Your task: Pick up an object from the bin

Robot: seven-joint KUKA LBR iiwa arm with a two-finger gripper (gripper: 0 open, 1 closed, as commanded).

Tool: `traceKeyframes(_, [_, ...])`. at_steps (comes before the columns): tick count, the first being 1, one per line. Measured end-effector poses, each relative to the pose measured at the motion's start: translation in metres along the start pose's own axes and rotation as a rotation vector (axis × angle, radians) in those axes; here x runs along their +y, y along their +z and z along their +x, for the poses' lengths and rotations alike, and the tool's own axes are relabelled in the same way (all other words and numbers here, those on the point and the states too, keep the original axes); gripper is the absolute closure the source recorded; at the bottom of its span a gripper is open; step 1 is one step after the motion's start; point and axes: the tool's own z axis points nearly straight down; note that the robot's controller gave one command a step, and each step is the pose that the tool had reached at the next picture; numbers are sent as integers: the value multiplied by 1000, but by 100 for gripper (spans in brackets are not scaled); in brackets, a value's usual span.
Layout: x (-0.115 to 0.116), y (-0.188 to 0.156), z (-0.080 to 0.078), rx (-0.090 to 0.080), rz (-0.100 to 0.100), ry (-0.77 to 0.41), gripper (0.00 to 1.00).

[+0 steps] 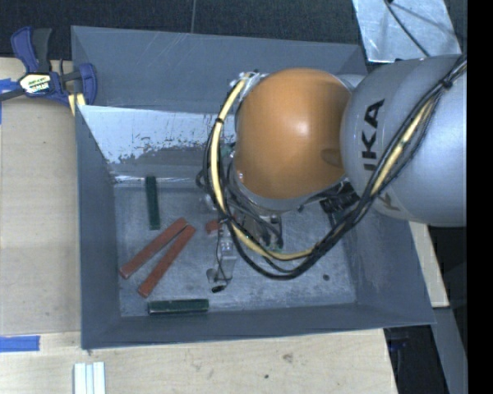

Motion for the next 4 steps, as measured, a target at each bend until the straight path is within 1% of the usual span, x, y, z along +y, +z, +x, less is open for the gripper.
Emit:
traceKeyframes(1, [-15, 112, -40, -1, 1, 12, 0])
traceKeyframes(2, [29, 176, -57, -6, -1, -103, 0])
traceKeyframes(3, [27, 173, -58, -7, -1, -98, 100])
traceKeyframes(4, [17, 19, -68, -10, -2, -31, 100])
